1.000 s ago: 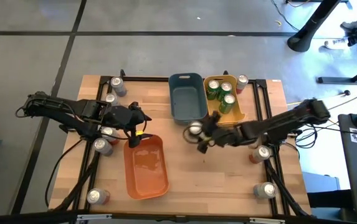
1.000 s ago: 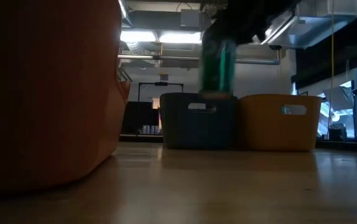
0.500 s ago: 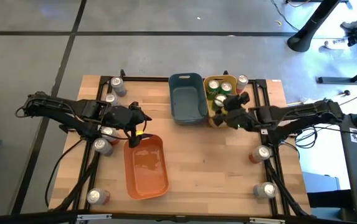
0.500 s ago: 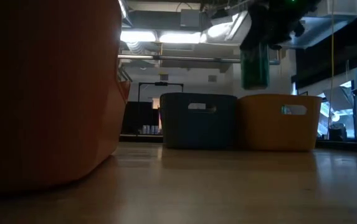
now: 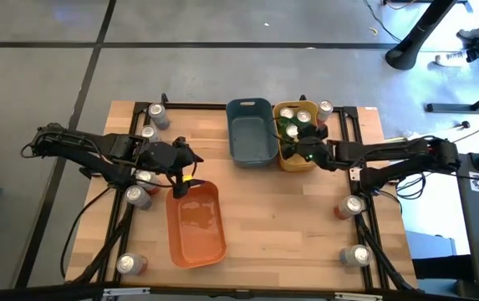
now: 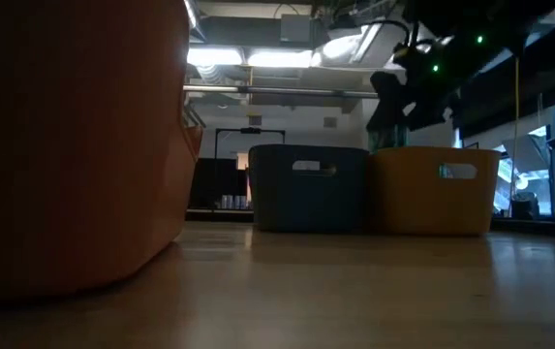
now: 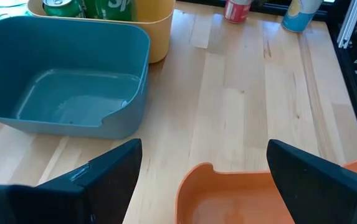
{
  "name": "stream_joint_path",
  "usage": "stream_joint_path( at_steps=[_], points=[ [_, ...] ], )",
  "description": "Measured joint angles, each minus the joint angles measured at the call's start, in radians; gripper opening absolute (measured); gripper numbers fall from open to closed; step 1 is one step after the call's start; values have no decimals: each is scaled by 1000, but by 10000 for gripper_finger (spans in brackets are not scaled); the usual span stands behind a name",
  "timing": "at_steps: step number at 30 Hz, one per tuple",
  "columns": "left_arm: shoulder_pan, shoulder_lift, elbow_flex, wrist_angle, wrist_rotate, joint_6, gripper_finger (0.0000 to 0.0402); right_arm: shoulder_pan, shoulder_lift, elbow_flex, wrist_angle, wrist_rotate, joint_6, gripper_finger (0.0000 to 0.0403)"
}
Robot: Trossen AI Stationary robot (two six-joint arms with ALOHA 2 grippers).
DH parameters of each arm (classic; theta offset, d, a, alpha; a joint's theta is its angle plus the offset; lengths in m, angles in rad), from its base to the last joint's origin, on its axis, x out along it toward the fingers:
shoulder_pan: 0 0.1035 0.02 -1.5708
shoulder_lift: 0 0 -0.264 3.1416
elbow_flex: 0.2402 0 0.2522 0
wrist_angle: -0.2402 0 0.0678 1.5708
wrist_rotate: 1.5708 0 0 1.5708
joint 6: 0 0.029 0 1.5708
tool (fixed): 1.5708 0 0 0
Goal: Sort soda cans
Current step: Put the green soda can into the yellow bin
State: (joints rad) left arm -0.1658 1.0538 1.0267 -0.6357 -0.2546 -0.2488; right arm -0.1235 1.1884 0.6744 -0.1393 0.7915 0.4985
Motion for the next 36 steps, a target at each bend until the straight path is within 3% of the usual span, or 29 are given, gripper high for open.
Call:
stream_joint_path(
  at_steps=[7, 20, 31, 36],
  points=[
    [0, 0, 0, 8, 0, 1, 333, -30, 53, -64, 94, 1, 6, 285],
    [0, 0, 0, 21, 0, 12, 333, -27, 178, -64, 122, 1, 62, 286],
    [0, 0, 0, 21, 0, 9, 333, -28, 188, -64, 133, 1, 48, 358],
    [0, 0, 0, 20, 0, 9, 333, -28, 189, -42, 118, 1, 2, 368]
  ],
)
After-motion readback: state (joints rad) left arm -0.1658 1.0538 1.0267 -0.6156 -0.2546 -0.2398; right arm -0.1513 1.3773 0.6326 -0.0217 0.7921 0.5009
